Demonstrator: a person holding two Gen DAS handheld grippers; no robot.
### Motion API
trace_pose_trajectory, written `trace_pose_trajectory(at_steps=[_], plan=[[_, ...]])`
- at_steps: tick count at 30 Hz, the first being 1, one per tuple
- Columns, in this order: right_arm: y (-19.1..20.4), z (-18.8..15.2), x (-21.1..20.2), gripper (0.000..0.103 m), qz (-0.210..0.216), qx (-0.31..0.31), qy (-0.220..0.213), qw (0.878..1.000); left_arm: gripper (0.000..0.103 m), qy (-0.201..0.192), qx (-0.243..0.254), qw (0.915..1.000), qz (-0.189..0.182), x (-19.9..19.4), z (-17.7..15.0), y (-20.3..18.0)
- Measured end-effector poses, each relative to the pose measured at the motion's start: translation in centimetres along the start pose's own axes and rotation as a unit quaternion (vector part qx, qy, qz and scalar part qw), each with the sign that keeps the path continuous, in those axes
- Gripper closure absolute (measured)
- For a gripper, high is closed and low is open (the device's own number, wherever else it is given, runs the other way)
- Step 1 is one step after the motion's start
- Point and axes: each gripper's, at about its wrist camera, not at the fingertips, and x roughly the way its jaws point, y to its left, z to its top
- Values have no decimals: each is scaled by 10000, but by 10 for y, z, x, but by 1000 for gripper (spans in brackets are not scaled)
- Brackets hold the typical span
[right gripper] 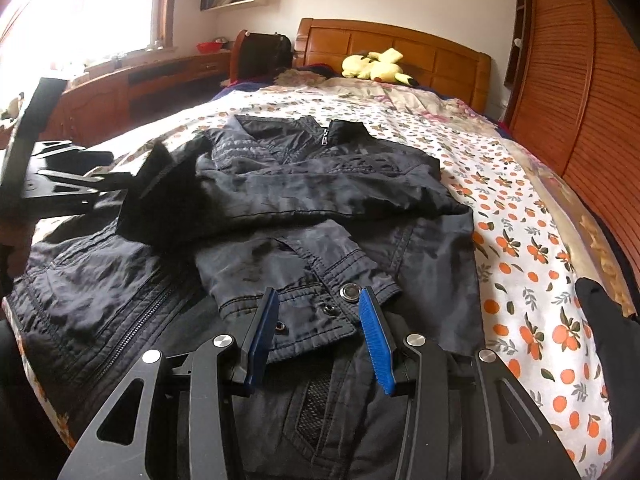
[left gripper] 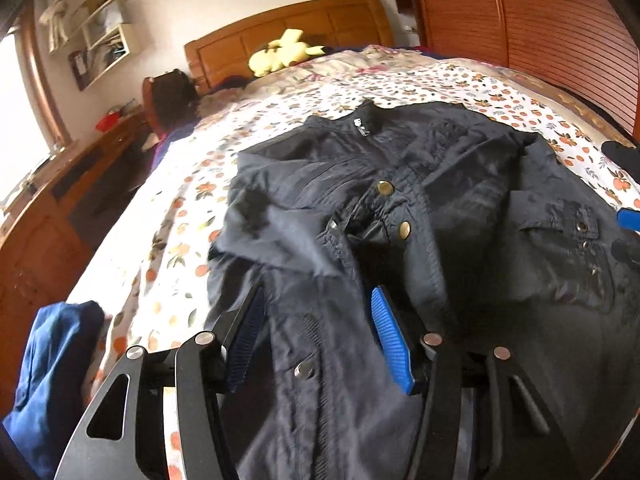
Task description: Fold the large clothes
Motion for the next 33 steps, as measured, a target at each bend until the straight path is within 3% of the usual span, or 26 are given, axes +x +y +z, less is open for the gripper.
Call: trace_pose_trajectory(at_steps=[8, 17, 23, 27, 33], plan=[[7, 1, 5, 63, 19, -48, 37, 10000, 45, -14, -381, 9987, -337, -14, -27, 8], [7, 0, 8, 63, 33, -51, 61, 10000, 46, 375, -540, 9928, -1005, 4, -47, -18], [7, 0, 8, 63, 35, -55, 64, 10000, 68, 560, -516, 9901, -1178, 14, -45, -29], [9, -1, 6, 63, 64, -70, 26, 10000, 99, 645, -516, 9883, -1285, 20, -43, -30], [8, -2, 5, 63, 56, -62, 16, 10000, 101, 143, -578, 9886, -1386, -24, -37, -28]])
